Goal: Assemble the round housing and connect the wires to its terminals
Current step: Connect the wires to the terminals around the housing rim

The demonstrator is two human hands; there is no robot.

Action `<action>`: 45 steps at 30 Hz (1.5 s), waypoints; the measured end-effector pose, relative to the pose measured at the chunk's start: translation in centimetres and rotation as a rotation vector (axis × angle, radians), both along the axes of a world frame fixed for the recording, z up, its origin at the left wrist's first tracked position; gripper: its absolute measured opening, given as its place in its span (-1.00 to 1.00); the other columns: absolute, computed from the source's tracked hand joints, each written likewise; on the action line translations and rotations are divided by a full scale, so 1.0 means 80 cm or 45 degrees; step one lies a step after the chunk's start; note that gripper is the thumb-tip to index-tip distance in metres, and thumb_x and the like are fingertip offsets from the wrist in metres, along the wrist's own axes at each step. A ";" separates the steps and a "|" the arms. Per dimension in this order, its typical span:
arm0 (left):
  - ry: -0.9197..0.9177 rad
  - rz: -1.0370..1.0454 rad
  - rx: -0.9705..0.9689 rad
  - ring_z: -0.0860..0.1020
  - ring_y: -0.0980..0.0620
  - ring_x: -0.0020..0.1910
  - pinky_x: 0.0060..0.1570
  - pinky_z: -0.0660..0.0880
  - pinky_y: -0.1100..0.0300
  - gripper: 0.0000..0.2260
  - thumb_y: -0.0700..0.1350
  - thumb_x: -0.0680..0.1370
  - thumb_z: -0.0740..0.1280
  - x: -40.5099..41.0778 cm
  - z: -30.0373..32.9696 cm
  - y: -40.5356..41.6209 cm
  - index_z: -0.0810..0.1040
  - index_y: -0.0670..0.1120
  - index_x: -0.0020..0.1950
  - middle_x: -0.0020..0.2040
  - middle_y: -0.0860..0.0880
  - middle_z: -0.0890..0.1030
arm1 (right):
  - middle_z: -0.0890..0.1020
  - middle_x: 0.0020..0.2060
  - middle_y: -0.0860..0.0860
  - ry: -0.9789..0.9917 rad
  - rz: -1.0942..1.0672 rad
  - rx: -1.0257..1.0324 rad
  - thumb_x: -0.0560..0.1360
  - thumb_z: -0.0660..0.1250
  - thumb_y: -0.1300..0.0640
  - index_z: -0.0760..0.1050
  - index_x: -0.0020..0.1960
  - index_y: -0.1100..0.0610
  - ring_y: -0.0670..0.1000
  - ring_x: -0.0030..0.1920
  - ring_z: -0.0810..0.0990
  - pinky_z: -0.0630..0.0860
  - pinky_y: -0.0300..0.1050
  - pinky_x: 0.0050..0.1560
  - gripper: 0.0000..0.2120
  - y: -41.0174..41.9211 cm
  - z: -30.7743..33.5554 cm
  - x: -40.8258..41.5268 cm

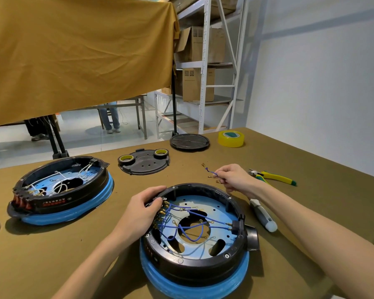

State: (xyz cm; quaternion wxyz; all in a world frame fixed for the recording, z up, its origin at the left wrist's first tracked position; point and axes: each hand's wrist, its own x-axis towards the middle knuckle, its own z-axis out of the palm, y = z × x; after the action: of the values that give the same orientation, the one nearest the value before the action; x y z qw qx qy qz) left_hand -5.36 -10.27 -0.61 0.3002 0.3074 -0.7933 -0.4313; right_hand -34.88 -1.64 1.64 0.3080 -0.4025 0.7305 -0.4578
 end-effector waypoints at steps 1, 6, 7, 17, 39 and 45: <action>0.004 -0.002 0.008 0.58 0.11 0.24 0.16 0.52 0.24 -0.69 -0.18 0.69 0.25 0.000 0.000 0.000 0.54 0.03 0.42 0.24 0.09 0.63 | 0.47 -0.37 0.02 0.009 -0.008 0.003 0.71 0.18 0.20 0.59 0.09 0.24 -0.10 -0.51 0.31 0.31 -0.25 -0.48 -0.78 0.001 -0.002 -0.002; 0.007 -0.002 0.026 0.58 0.10 0.24 0.20 0.53 0.18 -0.68 -0.19 0.69 0.26 -0.001 -0.001 -0.001 0.54 0.02 0.43 0.25 0.08 0.63 | 0.64 -0.35 0.01 0.173 -0.067 0.034 0.68 0.26 0.20 0.64 0.02 0.22 -0.10 -0.41 0.43 0.35 -0.31 -0.44 -0.80 -0.002 -0.014 -0.012; 0.007 -0.003 0.026 0.58 0.10 0.24 0.19 0.53 0.20 -0.68 -0.18 0.69 0.26 -0.001 0.000 -0.001 0.54 0.03 0.43 0.25 0.09 0.63 | 0.65 -0.36 -0.01 0.226 -0.075 0.044 0.66 0.28 0.20 0.66 -0.03 0.21 -0.12 -0.38 0.46 0.37 -0.33 -0.38 -0.79 -0.006 -0.016 -0.013; 0.012 -0.013 0.037 0.61 0.18 0.16 0.03 0.54 0.34 -0.69 -0.17 0.70 0.25 0.000 0.000 0.001 0.55 0.08 0.39 0.21 0.12 0.64 | 0.69 0.08 0.10 1.085 -0.188 0.252 0.60 0.29 0.21 0.69 0.11 0.17 0.10 0.08 0.64 0.60 0.02 0.17 -0.79 -0.013 -0.017 -0.026; 0.249 0.126 -0.246 0.58 0.29 0.14 0.13 0.45 0.43 -0.71 -0.07 0.60 0.42 0.004 0.036 0.027 0.60 0.05 0.33 0.09 0.23 0.67 | 0.59 -0.35 -0.08 0.659 0.211 -0.583 0.64 0.33 0.14 0.53 -0.01 0.03 -0.14 -0.34 0.50 0.45 -0.29 -0.23 -0.94 0.031 0.039 0.104; 0.447 0.026 -0.191 0.68 0.18 -0.03 0.07 0.55 0.26 -0.84 -0.11 0.56 0.47 0.002 0.056 0.043 0.71 0.05 0.12 -0.06 0.15 0.74 | 0.51 -0.40 0.00 0.747 0.376 -0.649 0.66 0.32 0.14 0.50 0.06 0.05 -0.04 -0.38 0.40 0.35 -0.19 -0.30 -0.99 0.042 0.027 0.148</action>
State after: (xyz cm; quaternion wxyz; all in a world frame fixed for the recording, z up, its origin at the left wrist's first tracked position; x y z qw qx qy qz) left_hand -5.17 -6.80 3.85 0.4603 0.2121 -0.7555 -0.4151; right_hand -23.00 1.70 3.82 0.0399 -0.6797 0.5850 -0.4407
